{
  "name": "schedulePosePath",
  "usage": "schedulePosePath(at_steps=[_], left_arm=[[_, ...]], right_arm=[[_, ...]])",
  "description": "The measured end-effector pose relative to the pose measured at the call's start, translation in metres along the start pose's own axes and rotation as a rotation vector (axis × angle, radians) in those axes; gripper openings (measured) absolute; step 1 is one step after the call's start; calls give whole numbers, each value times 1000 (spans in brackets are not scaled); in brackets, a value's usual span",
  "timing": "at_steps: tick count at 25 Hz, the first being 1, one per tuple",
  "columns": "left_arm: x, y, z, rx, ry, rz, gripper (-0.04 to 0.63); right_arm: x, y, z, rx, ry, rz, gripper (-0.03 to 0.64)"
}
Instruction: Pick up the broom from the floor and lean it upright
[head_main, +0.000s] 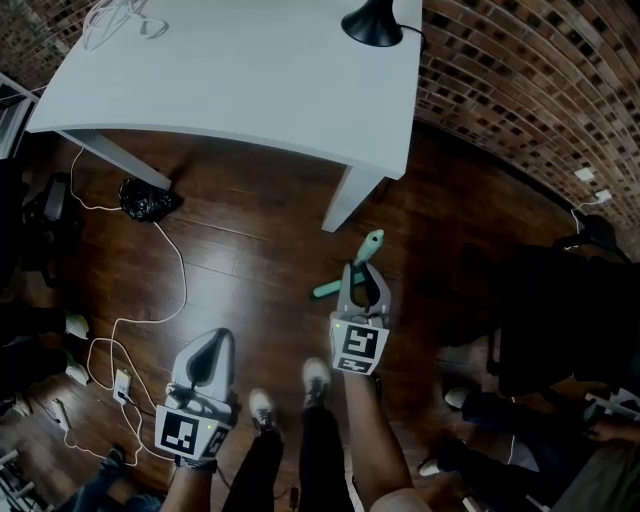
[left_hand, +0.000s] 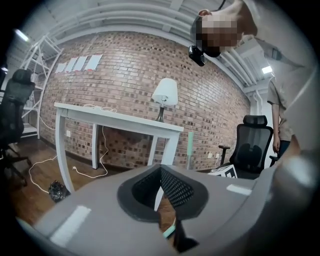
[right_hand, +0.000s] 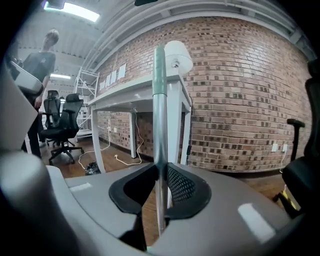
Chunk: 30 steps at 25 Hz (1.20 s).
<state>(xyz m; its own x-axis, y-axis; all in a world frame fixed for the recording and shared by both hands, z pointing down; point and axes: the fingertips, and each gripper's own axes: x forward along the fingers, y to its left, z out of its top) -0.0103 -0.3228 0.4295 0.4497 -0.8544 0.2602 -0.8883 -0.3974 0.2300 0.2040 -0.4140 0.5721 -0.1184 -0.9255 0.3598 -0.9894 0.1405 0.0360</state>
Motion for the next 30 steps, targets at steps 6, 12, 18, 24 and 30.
schedulePosePath(at_steps=[6, 12, 18, 24, 30], left_arm=[[-2, 12, 6, 19, -4, 26, -2], [2, 18, 13, 29, -7, 19, -2], [-3, 23, 13, 31, -25, 14, -2], [-2, 22, 17, 50, -34, -2, -2], [0, 19, 20, 50, -46, -20, -2]], right_arm=[[44, -11, -1, -31, 31, -46, 84], [67, -17, -2, -44, 41, -73, 86], [72, -13, -6, -62, 59, -56, 86], [83, -33, -7, -36, 105, -124, 86], [84, -41, -7, -43, 105, -141, 87]])
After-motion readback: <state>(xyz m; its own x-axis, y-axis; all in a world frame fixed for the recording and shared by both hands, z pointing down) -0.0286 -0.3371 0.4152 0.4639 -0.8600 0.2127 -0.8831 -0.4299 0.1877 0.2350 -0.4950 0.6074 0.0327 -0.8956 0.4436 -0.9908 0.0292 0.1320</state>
